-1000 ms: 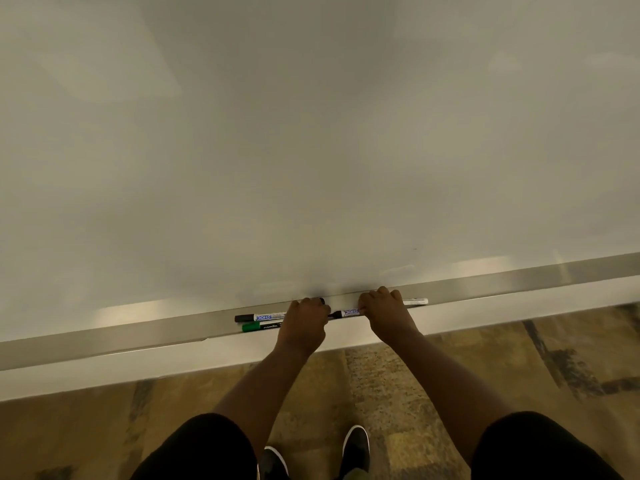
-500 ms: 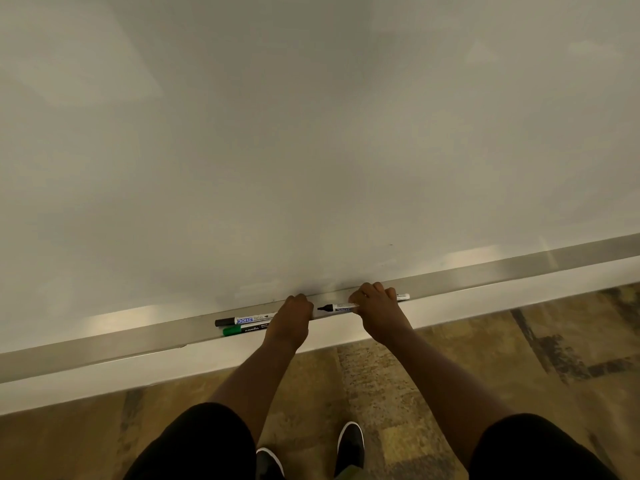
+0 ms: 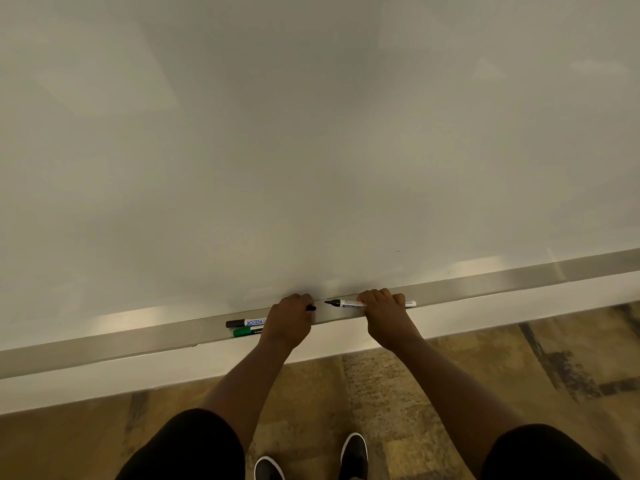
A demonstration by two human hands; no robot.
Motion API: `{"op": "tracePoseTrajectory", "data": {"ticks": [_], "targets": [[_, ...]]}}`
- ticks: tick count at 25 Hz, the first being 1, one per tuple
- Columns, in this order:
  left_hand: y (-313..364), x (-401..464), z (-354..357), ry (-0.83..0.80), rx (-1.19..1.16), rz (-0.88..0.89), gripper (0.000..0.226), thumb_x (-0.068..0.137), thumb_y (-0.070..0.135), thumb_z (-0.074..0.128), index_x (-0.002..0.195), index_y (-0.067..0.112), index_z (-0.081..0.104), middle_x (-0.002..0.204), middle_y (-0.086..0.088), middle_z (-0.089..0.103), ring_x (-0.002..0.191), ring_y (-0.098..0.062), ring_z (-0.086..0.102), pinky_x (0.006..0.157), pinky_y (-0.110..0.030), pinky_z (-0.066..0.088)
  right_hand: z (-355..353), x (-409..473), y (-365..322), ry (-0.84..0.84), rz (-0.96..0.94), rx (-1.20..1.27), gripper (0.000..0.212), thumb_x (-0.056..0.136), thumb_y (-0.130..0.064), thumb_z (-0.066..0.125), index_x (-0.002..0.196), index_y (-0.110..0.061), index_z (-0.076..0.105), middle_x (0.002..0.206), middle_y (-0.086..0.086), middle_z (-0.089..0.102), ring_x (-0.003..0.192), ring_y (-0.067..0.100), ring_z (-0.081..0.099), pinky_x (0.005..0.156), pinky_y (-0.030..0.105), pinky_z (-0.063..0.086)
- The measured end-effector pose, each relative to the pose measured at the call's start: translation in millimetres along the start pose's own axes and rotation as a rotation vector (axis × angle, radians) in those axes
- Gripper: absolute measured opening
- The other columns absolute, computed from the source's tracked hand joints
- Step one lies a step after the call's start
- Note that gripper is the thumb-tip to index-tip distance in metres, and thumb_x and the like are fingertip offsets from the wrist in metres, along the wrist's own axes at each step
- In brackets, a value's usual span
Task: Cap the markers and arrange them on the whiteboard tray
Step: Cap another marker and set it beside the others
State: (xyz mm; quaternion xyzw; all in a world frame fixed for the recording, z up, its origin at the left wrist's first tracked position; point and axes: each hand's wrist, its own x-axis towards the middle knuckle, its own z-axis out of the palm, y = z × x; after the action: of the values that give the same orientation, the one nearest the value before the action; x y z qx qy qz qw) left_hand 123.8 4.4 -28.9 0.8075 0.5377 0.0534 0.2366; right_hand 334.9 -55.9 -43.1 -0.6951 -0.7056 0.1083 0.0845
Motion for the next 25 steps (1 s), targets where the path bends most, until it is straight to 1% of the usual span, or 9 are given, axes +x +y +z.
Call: {"op": "tracePoseTrajectory", "data": {"ticks": [2, 3, 5, 8, 10, 13, 16, 21, 25], "targets": [[-5, -5, -9, 0.067, -0.151, -0.024, 0.02, 0.087, 0.007, 0.052, 0.1, 0.01, 0.068, 0.096, -0.015, 0.067, 0.089, -0.031, 0.061, 0.074, -0.032, 0.044, 1, 1, -4, 0.002, 0.036, 0.044, 0.031, 0.084, -0.002, 0.045, 0.11, -0.018, 0.051, 0.103, 0.004, 0.061, 0.094, 0.027, 0.052, 0.079, 0.04, 0.035], [-10, -9, -13, 0.113, -0.221, -0.054, 0.023, 0.088, 0.004, 0.051, 0.101, 0.008, 0.069, 0.096, -0.016, 0.068, 0.089, -0.03, 0.061, 0.077, -0.032, 0.045, 2, 2, -7, 0.014, 0.044, 0.071, 0.03, 0.085, -0.001, 0.044, 0.11, -0.018, 0.051, 0.102, 0.004, 0.06, 0.092, 0.028, 0.053, 0.077, 0.041, 0.036], [-16, -16, -21, 0.208, -0.451, -0.175, 0.027, 0.088, -0.002, 0.051, 0.101, 0.009, 0.071, 0.095, -0.014, 0.068, 0.084, -0.026, 0.063, 0.078, -0.032, 0.051, 0, 4, -10, 0.053, 0.045, 0.179, 0.025, 0.088, -0.001, 0.044, 0.107, -0.014, 0.053, 0.099, 0.008, 0.06, 0.086, 0.03, 0.053, 0.073, 0.042, 0.04], [-21, -27, -34, 0.202, -0.968, -0.378, 0.023, 0.089, -0.004, 0.053, 0.095, 0.011, 0.07, 0.087, -0.011, 0.066, 0.07, -0.021, 0.063, 0.06, -0.026, 0.056, -4, 6, -18, 0.103, 0.073, 0.447, 0.016, 0.093, -0.004, 0.045, 0.102, -0.01, 0.058, 0.089, 0.011, 0.062, 0.076, 0.027, 0.053, 0.068, 0.037, 0.043], [-21, -33, -44, 0.196, -1.154, -0.435, 0.015, 0.09, -0.001, 0.055, 0.092, 0.007, 0.068, 0.086, -0.012, 0.065, 0.067, -0.018, 0.062, 0.054, -0.02, 0.055, -6, 7, -22, 0.126, 0.096, 0.542, 0.016, 0.095, -0.006, 0.046, 0.099, -0.012, 0.061, 0.086, 0.009, 0.065, 0.073, 0.026, 0.057, 0.067, 0.038, 0.047], [-23, -42, -53, 0.175, -1.246, -0.425, 0.014, 0.09, 0.0, 0.057, 0.09, 0.007, 0.069, 0.086, -0.012, 0.065, 0.069, -0.019, 0.06, 0.06, -0.024, 0.055, -12, 6, -35, 0.119, 0.061, 0.558, 0.018, 0.095, -0.008, 0.047, 0.102, -0.011, 0.063, 0.09, 0.01, 0.068, 0.076, 0.026, 0.06, 0.071, 0.036, 0.049], [-26, -46, -55, 0.145, -1.263, -0.396, 0.017, 0.092, 0.001, 0.054, 0.093, 0.007, 0.07, 0.088, -0.011, 0.066, 0.068, -0.017, 0.06, 0.066, -0.028, 0.053, -19, 7, -51, 0.105, -0.027, 0.506, 0.018, 0.095, -0.009, 0.048, 0.103, -0.008, 0.064, 0.09, 0.013, 0.068, 0.077, 0.027, 0.06, 0.07, 0.032, 0.046], [-28, -51, -59, 0.111, -1.286, -0.373, 0.019, 0.095, 0.003, 0.05, 0.1, 0.002, 0.068, 0.087, -0.011, 0.064, 0.066, -0.015, 0.058, 0.063, -0.027, 0.052, -25, 5, -73, 0.068, -0.11, 0.469, 0.026, 0.096, -0.02, 0.041, 0.099, -0.009, 0.064, 0.085, 0.014, 0.065, 0.075, 0.027, 0.056, 0.068, 0.035, 0.044], [-33, -53, -61, 0.104, -1.284, -0.38, 0.012, 0.091, 0.006, 0.057, 0.092, 0.007, 0.069, 0.087, -0.012, 0.067, 0.068, -0.017, 0.062, 0.062, -0.027, 0.052, -27, 3, -83, 0.044, -0.153, 0.403, 0.02, 0.098, -0.015, 0.044, 0.094, -0.01, 0.063, 0.082, 0.014, 0.062, 0.072, 0.024, 0.05, 0.063, 0.03, 0.035]]}}
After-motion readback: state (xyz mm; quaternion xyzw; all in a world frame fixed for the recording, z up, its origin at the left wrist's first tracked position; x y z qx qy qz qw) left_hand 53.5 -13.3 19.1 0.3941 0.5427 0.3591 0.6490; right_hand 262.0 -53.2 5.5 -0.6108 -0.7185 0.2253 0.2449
